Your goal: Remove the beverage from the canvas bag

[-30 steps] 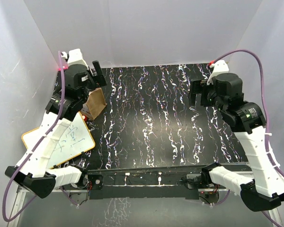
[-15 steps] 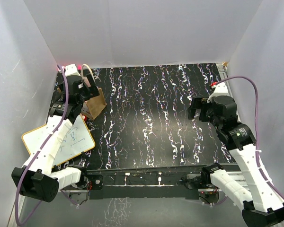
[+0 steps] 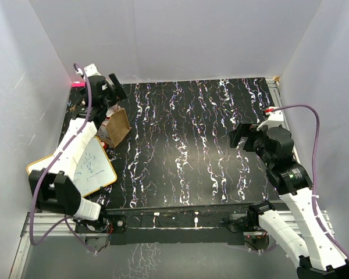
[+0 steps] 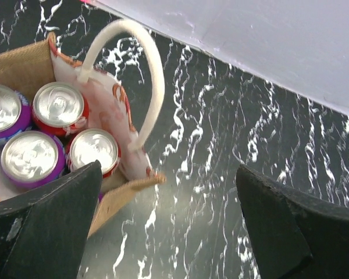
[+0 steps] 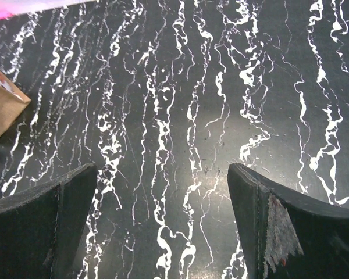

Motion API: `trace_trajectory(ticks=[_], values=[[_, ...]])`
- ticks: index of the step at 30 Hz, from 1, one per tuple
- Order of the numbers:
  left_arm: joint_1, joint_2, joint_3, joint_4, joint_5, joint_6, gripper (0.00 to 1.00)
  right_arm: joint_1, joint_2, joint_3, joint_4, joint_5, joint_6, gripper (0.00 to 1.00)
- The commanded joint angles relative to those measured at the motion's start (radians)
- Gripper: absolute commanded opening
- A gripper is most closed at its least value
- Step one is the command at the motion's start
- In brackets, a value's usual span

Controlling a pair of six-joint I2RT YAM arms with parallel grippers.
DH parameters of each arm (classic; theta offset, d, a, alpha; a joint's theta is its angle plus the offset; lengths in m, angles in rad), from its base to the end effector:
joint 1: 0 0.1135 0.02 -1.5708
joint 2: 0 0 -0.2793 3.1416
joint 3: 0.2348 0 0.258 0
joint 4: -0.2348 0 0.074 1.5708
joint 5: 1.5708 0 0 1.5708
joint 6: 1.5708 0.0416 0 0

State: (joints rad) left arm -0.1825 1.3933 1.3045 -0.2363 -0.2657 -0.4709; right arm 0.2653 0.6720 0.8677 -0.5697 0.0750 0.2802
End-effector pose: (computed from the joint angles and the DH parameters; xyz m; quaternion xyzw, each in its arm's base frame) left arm 0.3305 -0.0499 0.3895 -0.1922 0.7856 -0.0837 0.5822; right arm 0.1392 0.0346 0.3529 0.0273 0.8255 0.1218 0.5505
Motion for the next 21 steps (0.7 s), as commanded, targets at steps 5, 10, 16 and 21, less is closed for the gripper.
trace_trajectory(ticks=[5, 10, 16, 21], values=[[0.031, 0.248, 0.159, 0.282, -0.175, 0.053, 0.97, -0.008, -0.076, -0.033, 0.132, -0.043, 0.060, 0.98], [0.055, 0.378, 0.297, 0.277, -0.074, 0.095, 0.92, -0.009, -0.085, -0.040, 0.131, -0.048, 0.070, 0.98], [0.060, 0.404, 0.341, 0.212, 0.114, 0.101, 0.49, -0.009, -0.090, -0.041, 0.129, -0.040, 0.074, 0.98], [0.060, 0.362, 0.318, 0.199, 0.413, 0.056, 0.27, -0.010, -0.083, -0.034, 0.128, -0.034, 0.074, 0.98]])
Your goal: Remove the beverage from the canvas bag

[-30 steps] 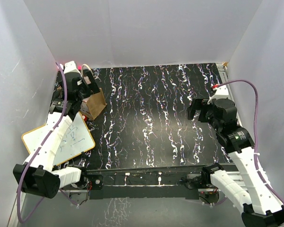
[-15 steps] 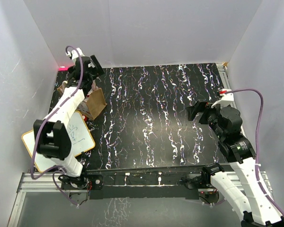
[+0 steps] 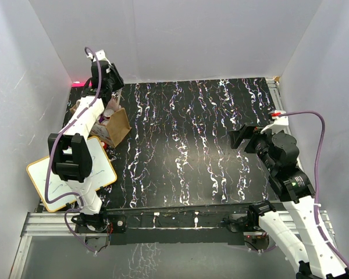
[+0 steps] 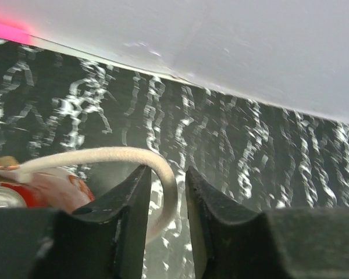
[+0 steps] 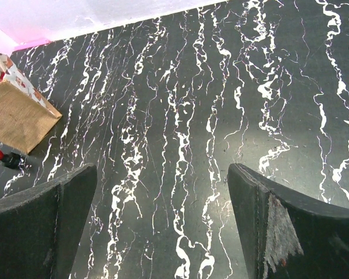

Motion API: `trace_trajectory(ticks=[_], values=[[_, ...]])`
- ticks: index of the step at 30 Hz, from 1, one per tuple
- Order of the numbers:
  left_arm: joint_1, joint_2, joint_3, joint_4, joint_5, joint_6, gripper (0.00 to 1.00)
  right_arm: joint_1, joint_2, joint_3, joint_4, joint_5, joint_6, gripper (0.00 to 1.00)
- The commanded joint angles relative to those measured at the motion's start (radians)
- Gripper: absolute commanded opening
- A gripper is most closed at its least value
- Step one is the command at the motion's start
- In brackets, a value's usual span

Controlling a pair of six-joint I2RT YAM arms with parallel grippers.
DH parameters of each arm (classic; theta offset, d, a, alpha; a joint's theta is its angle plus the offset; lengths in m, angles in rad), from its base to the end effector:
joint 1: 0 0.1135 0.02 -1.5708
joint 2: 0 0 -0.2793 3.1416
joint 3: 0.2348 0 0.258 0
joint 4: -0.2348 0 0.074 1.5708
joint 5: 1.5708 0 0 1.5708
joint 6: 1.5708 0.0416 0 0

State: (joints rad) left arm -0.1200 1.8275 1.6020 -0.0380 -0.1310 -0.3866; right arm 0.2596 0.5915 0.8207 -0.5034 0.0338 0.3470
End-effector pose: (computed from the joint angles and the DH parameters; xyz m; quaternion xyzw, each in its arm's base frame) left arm 0.4575 -0.0497 0.3560 -0.1447 0.7799 -0.1018 0.6004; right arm 0.1261 0.0320 0.3534 0.0450 0.7958 0.1675 0.5802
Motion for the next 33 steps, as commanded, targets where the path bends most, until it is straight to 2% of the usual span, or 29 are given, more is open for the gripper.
trace_trajectory(ticks=[1, 6, 13, 24, 28, 33], values=[[-0.003, -0.084, 0.004, 0.015, 0.344, -0.045, 0.25, -0.004, 0.000, 0.014, 0.062, 0.005, 0.009, 0.98], [-0.014, -0.128, -0.078, 0.088, 0.613, -0.119, 0.10, -0.005, 0.011, 0.008, 0.062, -0.003, 0.021, 0.98], [-0.117, -0.205, -0.132, 0.029, 0.734, -0.082, 0.04, -0.004, -0.006, -0.003, 0.059, -0.008, 0.036, 0.98], [-0.360, -0.431, -0.371, 0.032, 0.796, -0.134, 0.03, -0.004, -0.029, -0.035, 0.057, -0.038, 0.060, 0.98], [-0.428, -0.535, -0.432, -0.097, 0.780, -0.116, 0.01, -0.004, -0.031, -0.060, 0.091, -0.054, 0.077, 0.98], [-0.445, -0.724, -0.557, -0.314, 0.722, -0.118, 0.00, -0.004, 0.011, -0.070, 0.141, -0.146, 0.109, 0.98]])
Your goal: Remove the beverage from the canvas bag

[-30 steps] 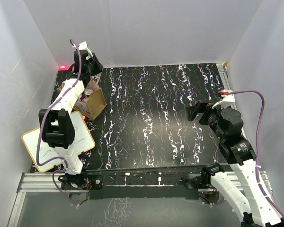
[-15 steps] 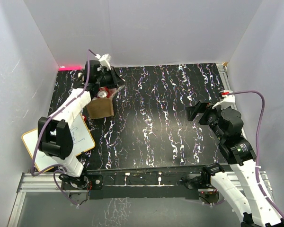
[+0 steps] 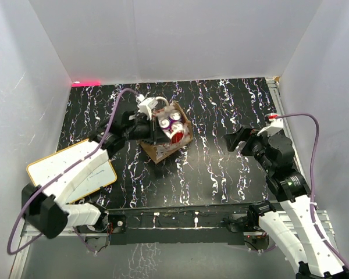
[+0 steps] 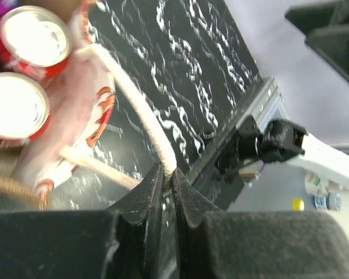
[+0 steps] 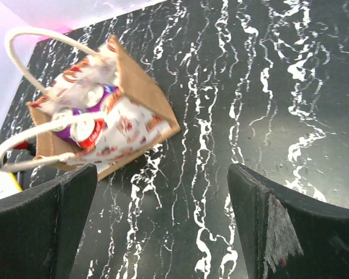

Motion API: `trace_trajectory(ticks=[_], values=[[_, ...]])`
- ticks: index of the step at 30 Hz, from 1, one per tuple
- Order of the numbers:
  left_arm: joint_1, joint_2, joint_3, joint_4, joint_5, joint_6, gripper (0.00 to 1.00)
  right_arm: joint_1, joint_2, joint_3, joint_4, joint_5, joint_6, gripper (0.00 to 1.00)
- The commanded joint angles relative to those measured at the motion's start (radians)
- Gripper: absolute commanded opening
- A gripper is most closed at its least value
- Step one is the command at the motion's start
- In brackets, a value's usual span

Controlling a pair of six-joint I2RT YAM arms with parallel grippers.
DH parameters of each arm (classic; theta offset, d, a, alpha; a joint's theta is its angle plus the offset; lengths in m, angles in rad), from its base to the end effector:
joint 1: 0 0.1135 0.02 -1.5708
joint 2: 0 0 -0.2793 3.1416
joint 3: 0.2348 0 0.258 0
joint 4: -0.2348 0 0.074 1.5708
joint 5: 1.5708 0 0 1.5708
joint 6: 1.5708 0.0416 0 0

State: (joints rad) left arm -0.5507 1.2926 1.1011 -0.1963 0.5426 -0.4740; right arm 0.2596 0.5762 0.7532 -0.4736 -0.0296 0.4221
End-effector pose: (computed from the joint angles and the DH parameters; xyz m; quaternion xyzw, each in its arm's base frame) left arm 0.2466 -0.1766 0.3518 0.1800 0.7934 -0.4572 0.3592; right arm 0.1280 0.0353 0.3352 0.0565 0.8018 0.2100 0.5566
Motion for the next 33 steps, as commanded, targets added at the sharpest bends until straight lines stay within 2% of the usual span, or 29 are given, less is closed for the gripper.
trace_trajectory(ticks=[1, 8, 12, 16, 19, 22, 25, 28, 33], values=[[-0.015, -0.241, -0.092, -0.180, 0.037, -0.040, 0.00, -0.005, 0.040, -0.004, 0.118, -0.112, 0.040, 0.98], [-0.020, -0.537, -0.276, -0.383, -0.080, -0.101, 0.00, -0.005, 0.197, 0.008, 0.174, -0.365, 0.059, 0.98], [-0.019, -0.627, -0.388, -0.372, -0.093, -0.178, 0.00, -0.004, 0.265, 0.010, 0.213, -0.461, 0.063, 0.98], [-0.019, -0.639, -0.468, -0.314, -0.090, -0.218, 0.00, 0.028, 0.318, 0.041, 0.221, -0.557, 0.012, 0.98], [-0.019, -0.591, -0.486, -0.301, -0.061, -0.210, 0.00, 0.084, 0.352, 0.095, 0.176, -0.531, -0.032, 0.97], [-0.019, -0.545, -0.480, -0.308, -0.018, -0.190, 0.00, 0.155, 0.403, 0.161, 0.131, -0.485, -0.070, 0.91], [-0.019, -0.508, -0.437, -0.383, -0.025, -0.149, 0.00, 0.239, 0.466, 0.235, 0.080, -0.393, -0.079, 0.86], [-0.019, -0.487, -0.392, -0.471, -0.035, -0.094, 0.00, 0.330, 0.556, 0.322, 0.013, -0.320, -0.103, 0.77], [-0.020, -0.474, -0.337, -0.613, -0.060, -0.022, 0.00, 0.538, 0.687, 0.447, -0.106, -0.083, -0.115, 0.67]])
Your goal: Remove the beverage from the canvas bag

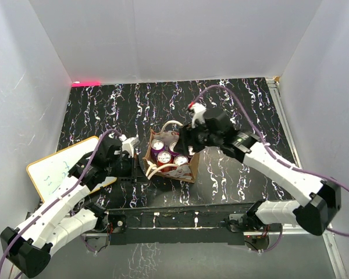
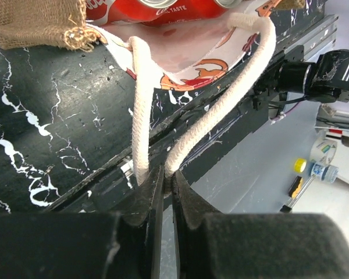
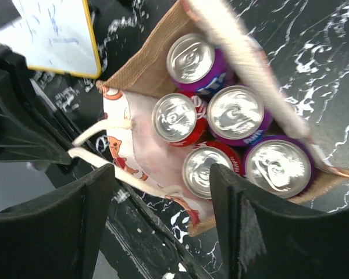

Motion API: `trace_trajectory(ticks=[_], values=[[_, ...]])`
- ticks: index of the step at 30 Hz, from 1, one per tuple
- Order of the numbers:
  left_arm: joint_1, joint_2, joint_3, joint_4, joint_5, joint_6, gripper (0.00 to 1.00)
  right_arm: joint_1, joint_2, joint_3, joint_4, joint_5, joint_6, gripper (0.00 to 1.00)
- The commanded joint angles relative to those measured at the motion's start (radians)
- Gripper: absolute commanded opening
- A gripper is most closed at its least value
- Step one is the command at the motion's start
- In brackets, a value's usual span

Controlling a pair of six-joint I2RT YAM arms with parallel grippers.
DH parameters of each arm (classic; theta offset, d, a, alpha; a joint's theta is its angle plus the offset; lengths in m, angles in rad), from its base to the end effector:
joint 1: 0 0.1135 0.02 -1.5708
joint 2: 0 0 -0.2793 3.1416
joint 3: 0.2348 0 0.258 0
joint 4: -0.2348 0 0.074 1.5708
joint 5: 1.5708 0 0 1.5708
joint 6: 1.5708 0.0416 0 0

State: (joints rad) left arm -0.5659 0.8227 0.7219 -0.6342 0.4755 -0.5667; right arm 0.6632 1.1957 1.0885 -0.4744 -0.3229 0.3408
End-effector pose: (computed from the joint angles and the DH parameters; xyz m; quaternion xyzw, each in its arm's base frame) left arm 0.1316 -0.1062 0.2783 0.0952 0.8883 -0.3933 0.2174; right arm 0.2034 0.1756 0.3439 -0.2147 0.8452 0.3495 0.3426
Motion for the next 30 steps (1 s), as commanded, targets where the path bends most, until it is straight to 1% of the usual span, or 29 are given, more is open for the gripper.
trace_trajectory(ticks=[1, 4, 7, 8, 10, 11, 14, 17, 19, 22, 27, 30], values=[[-0.004, -0.008, 0.038, -0.176, 0.014, 0.078, 0.00, 0.168, 0.091, 0.134, -0.137, 0.268, -0.023, 0.65], [-0.004, -0.012, 0.027, -0.162, 0.080, 0.091, 0.00, 0.237, 0.128, 0.150, -0.180, 0.404, 0.029, 0.65], [-0.004, -0.044, -0.014, -0.086, 0.190, 0.084, 0.00, 0.267, 0.144, 0.123, -0.178, 0.478, 0.073, 0.65], [-0.003, -0.056, -0.024, -0.072, 0.209, 0.082, 0.02, 0.271, 0.152, 0.118, -0.181, 0.497, 0.087, 0.65], [-0.003, -0.072, -0.027, -0.054, 0.228, 0.087, 0.13, 0.279, 0.171, 0.116, -0.188, 0.527, 0.108, 0.66], [-0.004, -0.072, -0.024, -0.047, 0.228, 0.093, 0.16, 0.283, 0.179, 0.114, -0.192, 0.542, 0.117, 0.67], [-0.004, -0.057, -0.031, -0.002, 0.238, 0.088, 0.23, 0.285, 0.213, 0.120, -0.205, 0.564, 0.126, 0.69], [-0.004, -0.028, -0.048, 0.041, 0.279, 0.071, 0.28, 0.288, 0.242, 0.147, -0.228, 0.571, 0.130, 0.71], [-0.003, -0.021, -0.044, 0.020, 0.269, 0.083, 0.28, 0.291, 0.256, 0.155, -0.233, 0.574, 0.130, 0.72], [-0.004, -0.028, -0.046, -0.011, 0.210, 0.091, 0.29, 0.292, 0.291, 0.159, -0.255, 0.578, 0.127, 0.76], [-0.003, -0.005, -0.054, -0.026, 0.190, 0.104, 0.28, 0.312, 0.368, 0.203, -0.322, 0.614, 0.127, 0.82], [-0.004, 0.009, -0.044, -0.046, 0.149, 0.110, 0.29, 0.320, 0.411, 0.219, -0.348, 0.620, 0.143, 0.82]])
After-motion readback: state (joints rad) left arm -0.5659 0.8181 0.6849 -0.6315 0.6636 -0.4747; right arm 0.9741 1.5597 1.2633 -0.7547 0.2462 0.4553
